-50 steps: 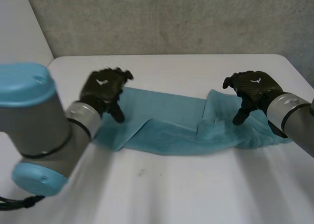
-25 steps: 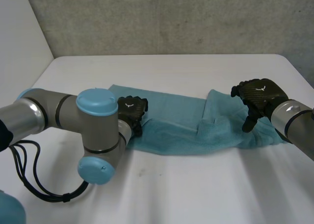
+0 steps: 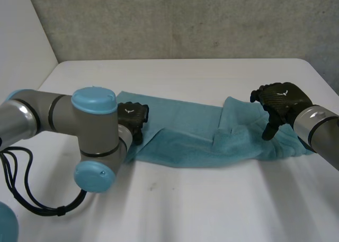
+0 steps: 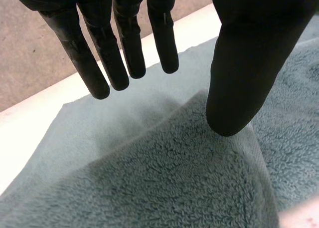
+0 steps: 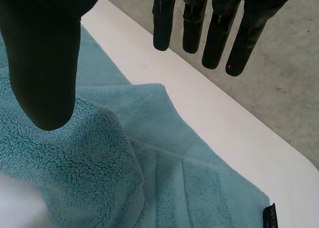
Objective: Fold the laundry
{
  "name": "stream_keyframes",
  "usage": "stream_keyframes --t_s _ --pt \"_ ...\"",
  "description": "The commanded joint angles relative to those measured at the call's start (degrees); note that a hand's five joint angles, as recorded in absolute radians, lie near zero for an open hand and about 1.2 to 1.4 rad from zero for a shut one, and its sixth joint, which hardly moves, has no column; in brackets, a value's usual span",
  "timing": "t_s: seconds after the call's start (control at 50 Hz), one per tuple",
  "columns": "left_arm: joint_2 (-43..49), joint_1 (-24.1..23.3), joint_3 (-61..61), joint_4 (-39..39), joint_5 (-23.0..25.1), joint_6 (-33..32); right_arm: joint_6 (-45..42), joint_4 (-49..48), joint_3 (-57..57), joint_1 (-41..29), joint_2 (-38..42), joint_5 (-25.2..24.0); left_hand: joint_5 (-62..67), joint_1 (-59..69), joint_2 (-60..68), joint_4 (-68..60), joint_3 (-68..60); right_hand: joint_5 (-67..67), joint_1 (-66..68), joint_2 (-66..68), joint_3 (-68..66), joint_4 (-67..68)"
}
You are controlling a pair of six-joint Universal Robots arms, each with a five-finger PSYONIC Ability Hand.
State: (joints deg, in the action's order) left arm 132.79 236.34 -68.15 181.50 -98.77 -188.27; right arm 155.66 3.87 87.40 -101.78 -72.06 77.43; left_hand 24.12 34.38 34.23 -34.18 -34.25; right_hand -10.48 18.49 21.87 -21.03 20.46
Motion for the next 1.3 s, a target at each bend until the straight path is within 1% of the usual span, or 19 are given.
stream_keyframes --t_s 0.02,0.16,0.36,0.54,0.6,0.66,0.76,0.84,0.86,0.88,0.9,0.96,1.0,1.02,1.1,1.16,1.2,1.26,1.3 --pt "-2.80 -0.96 -0.41 0.61 0.16 3.51 0.00 -0.09 0.23 -0.09 0.08 0.00 3.35 3.08 3.24 -3.29 -3.21 -1.21 3.21 -0.18 -0.66 1.23" --pt "-1.31 -1.84 1.53 0.70 0.60 5.02 -0.09 -0.18 0.40 -0.09 0.16 0.00 3.69 3.42 3.57 -3.62 -3.55 -1.04 3.04 -0.35 -0.49 1.06" --pt "5.72 -2.37 5.39 0.61 0.51 4.93 -0.18 -0.18 0.58 -0.18 0.87 0.00 3.69 3.42 3.57 -3.62 -3.55 -1.21 3.21 -0.18 -0.66 1.23" --pt "7.04 -2.20 6.36 0.52 0.51 4.84 -0.18 -0.26 0.49 -0.18 1.04 0.00 6.54 6.28 6.43 -6.48 -6.41 -1.21 3.21 -0.18 -0.66 1.23" --pt "7.30 -2.02 6.62 0.52 0.51 4.75 -0.18 -0.26 0.49 -0.18 1.31 0.00 12.26 12.00 12.15 -12.20 -12.13 -1.21 3.21 -0.18 -0.66 1.23" --pt "7.31 -1.85 6.80 0.35 0.42 4.31 -0.18 -0.26 0.23 -0.18 1.57 0.00 31.55 31.28 31.44 -31.49 -31.42 -1.21 3.21 -0.18 -0.66 1.23" --pt "7.39 -1.58 7.06 0.35 0.42 3.09 -0.18 -0.18 0.14 -0.09 1.66 0.00 42.69 42.43 42.58 -42.63 -42.56 -1.54 3.54 0.16 -1.00 1.57" --pt "7.66 -1.41 7.06 0.35 0.51 2.73 -0.18 -0.18 0.14 -0.18 1.66 0.00 40.86 40.59 40.75 -40.80 -40.73 -1.71 3.71 0.33 -1.16 1.74" --pt "7.74 -1.41 7.06 0.26 0.51 2.64 -0.18 -0.18 0.14 -0.09 1.66 0.00 32.03 31.77 31.92 -31.97 -31.90 -1.88 3.88 0.49 -1.33 1.90" --pt "7.74 -1.41 7.06 0.26 0.51 2.64 -0.18 -0.18 0.14 -0.09 1.66 0.00 31.95 31.68 31.83 -31.88 -31.81 -1.88 3.88 0.50 -1.33 1.91" --pt "7.83 -1.41 6.98 0.17 0.51 2.64 -0.18 -0.18 0.14 -0.17 1.66 0.00 21.29 21.02 21.17 -21.23 -21.15 -1.88 3.88 0.50 -1.33 1.91" --pt "7.74 -1.32 6.80 0.17 0.51 2.47 -0.18 -0.18 0.14 -0.17 1.66 0.00 21.02 20.75 20.91 -20.96 -20.88 -1.88 3.88 0.50 -1.33 1.91" --pt "7.74 -1.32 6.71 0.17 0.51 2.38 -0.18 -0.18 0.14 -0.18 1.57 0.00 18.49 18.22 18.38 -18.43 -18.35 -2.05 4.05 0.66 -1.50 2.07" --pt "7.74 -1.32 6.63 0.17 0.51 2.12 -0.09 -0.18 0.14 -0.18 1.57 0.00 13.33 13.06 13.21 -13.26 -13.19 -1.88 3.88 0.50 -1.33 1.91" --pt "7.74 -1.32 6.36 0.17 0.34 1.32 -0.09 -0.09 0.14 -0.18 1.57 0.00 11.26 10.99 11.14 -11.19 -11.12 -1.88 3.88 0.50 -1.33 1.91" --pt "7.48 -1.32 6.36 0.08 0.16 0.62 -0.09 -0.09 0.05 -0.09 1.57 0.00 17.14 16.87 17.03 -17.08 -17.01 -2.05 4.05 0.66 -1.50 2.07" --pt "6.34 -1.32 6.01 0.17 -0.19 0.27 0.00 -0.09 -0.04 0.00 1.57 -0.09 44.76 44.49 44.65 -44.70 -44.62 -2.21 4.21 0.83 -1.67 2.24" --pt "4.93 -1.32 5.39 0.26 -0.37 0.27 0.00 -0.09 -0.21 0.00 1.48 -0.17 45.88 45.62 45.77 -45.82 -45.75 -2.22 4.21 0.83 -1.67 2.24" --pt "-0.49 -1.32 2.60 0.61 -1.33 0.09 0.17 0.00 -0.65 0.00 1.48 -0.87 45.88 45.62 45.77 -45.82 -45.75 -2.22 4.21 0.83 -1.67 2.24"
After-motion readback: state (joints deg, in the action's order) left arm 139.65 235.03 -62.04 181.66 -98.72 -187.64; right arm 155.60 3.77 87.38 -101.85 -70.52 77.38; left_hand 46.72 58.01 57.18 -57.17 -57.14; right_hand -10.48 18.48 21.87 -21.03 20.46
